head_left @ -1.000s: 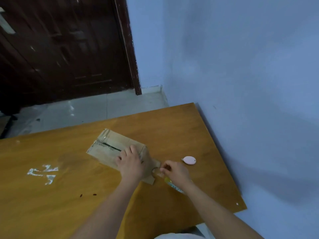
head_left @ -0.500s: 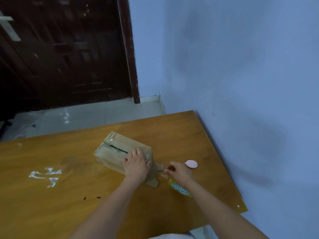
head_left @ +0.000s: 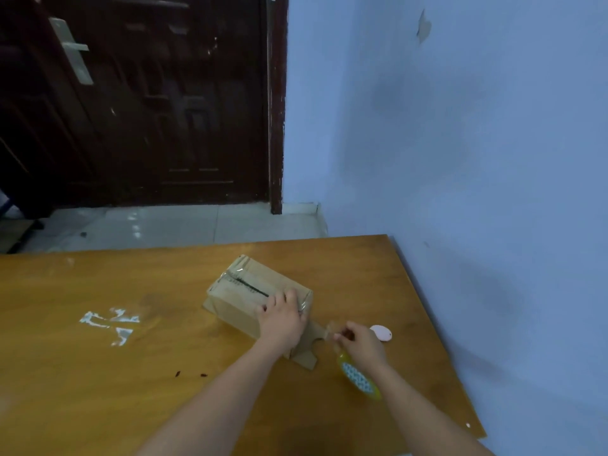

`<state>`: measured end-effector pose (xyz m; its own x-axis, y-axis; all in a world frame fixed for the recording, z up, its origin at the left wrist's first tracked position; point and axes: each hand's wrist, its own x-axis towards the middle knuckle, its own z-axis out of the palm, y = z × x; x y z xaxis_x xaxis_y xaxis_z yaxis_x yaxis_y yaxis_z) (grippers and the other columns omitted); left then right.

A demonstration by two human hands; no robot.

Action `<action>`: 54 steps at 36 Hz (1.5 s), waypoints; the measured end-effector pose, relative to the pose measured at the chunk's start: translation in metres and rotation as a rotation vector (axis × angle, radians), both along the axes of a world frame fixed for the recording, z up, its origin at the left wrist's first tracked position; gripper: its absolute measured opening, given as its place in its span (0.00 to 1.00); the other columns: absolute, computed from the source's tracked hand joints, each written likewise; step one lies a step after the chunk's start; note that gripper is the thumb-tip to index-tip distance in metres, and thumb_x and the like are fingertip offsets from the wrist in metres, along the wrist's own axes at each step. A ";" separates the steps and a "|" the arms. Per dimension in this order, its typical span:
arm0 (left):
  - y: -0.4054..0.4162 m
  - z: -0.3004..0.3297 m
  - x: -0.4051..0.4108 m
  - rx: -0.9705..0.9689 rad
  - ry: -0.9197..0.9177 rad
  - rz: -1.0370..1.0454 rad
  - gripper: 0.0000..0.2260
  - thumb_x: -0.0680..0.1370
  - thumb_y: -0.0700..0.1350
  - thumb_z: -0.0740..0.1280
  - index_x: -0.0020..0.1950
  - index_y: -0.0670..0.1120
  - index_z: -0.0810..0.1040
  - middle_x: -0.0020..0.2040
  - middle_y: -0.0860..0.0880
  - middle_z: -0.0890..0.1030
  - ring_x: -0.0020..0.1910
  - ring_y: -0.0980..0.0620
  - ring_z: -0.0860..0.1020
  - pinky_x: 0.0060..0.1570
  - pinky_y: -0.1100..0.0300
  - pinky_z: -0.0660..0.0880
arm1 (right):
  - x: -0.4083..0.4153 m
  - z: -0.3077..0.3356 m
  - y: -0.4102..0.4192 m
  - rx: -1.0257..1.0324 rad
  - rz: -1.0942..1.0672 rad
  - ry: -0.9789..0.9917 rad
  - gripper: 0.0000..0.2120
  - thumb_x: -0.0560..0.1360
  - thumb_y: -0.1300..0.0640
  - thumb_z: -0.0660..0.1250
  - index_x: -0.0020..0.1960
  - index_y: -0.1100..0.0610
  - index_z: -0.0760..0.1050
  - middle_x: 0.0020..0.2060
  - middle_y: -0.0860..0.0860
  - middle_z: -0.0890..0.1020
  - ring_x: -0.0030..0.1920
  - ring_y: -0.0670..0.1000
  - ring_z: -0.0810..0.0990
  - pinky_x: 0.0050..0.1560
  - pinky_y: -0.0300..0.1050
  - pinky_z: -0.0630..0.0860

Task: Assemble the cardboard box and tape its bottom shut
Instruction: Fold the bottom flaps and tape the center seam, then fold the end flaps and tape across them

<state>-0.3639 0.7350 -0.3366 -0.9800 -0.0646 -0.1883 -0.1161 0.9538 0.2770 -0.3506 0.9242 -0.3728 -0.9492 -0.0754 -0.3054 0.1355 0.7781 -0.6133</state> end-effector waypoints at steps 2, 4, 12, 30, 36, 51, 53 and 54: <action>-0.008 0.006 -0.006 0.106 -0.050 -0.013 0.20 0.79 0.56 0.55 0.67 0.48 0.63 0.65 0.47 0.69 0.64 0.46 0.67 0.62 0.47 0.63 | 0.000 0.001 0.000 -0.027 -0.021 0.005 0.14 0.76 0.48 0.66 0.33 0.46 0.67 0.30 0.46 0.75 0.32 0.46 0.73 0.32 0.43 0.65; -0.020 0.016 -0.010 0.220 -0.073 -0.053 0.21 0.78 0.58 0.58 0.67 0.49 0.66 0.63 0.48 0.72 0.62 0.47 0.70 0.61 0.50 0.67 | -0.001 0.002 0.001 -0.069 -0.038 -0.005 0.14 0.76 0.49 0.66 0.32 0.47 0.68 0.29 0.46 0.76 0.31 0.45 0.74 0.33 0.42 0.66; -0.085 0.025 -0.022 0.018 -0.164 -0.456 0.48 0.66 0.71 0.65 0.77 0.55 0.46 0.78 0.52 0.41 0.76 0.46 0.39 0.74 0.46 0.39 | -0.001 0.007 0.004 -0.221 -0.157 -0.019 0.18 0.76 0.58 0.67 0.30 0.53 0.67 0.27 0.48 0.72 0.31 0.48 0.71 0.35 0.43 0.67; -0.040 0.012 0.028 -0.439 0.062 -0.432 0.38 0.73 0.67 0.60 0.72 0.41 0.59 0.68 0.35 0.68 0.64 0.37 0.71 0.55 0.48 0.71 | -0.012 0.027 0.012 -0.323 -0.267 0.004 0.16 0.73 0.66 0.69 0.29 0.57 0.70 0.27 0.55 0.75 0.33 0.51 0.71 0.41 0.44 0.66; -0.018 0.020 0.032 -0.406 0.063 -0.418 0.35 0.72 0.72 0.57 0.59 0.42 0.71 0.52 0.43 0.77 0.48 0.45 0.78 0.40 0.55 0.67 | -0.028 0.063 0.002 -0.380 -0.219 0.092 0.12 0.72 0.66 0.69 0.31 0.61 0.72 0.25 0.52 0.76 0.30 0.51 0.72 0.37 0.44 0.68; 0.010 0.106 -0.023 1.236 -0.095 -0.061 0.11 0.76 0.45 0.69 0.45 0.37 0.74 0.39 0.42 0.81 0.38 0.47 0.80 0.41 0.53 0.77 | -0.039 0.157 -0.032 -0.455 -0.045 0.222 0.08 0.73 0.61 0.70 0.36 0.61 0.76 0.31 0.54 0.80 0.34 0.50 0.78 0.40 0.46 0.75; 0.010 0.108 -0.025 1.257 -0.058 -0.021 0.09 0.77 0.43 0.67 0.40 0.40 0.72 0.36 0.42 0.80 0.34 0.46 0.79 0.38 0.54 0.76 | -0.040 0.163 -0.033 -0.437 -0.037 0.217 0.08 0.72 0.61 0.71 0.35 0.60 0.76 0.30 0.51 0.81 0.33 0.48 0.77 0.38 0.41 0.73; 0.011 0.108 -0.026 1.251 -0.046 -0.004 0.10 0.78 0.44 0.65 0.39 0.42 0.71 0.36 0.41 0.80 0.34 0.45 0.78 0.36 0.54 0.75 | -0.040 0.166 -0.034 -0.436 -0.036 0.214 0.09 0.72 0.62 0.70 0.34 0.59 0.76 0.28 0.48 0.81 0.31 0.46 0.77 0.37 0.38 0.73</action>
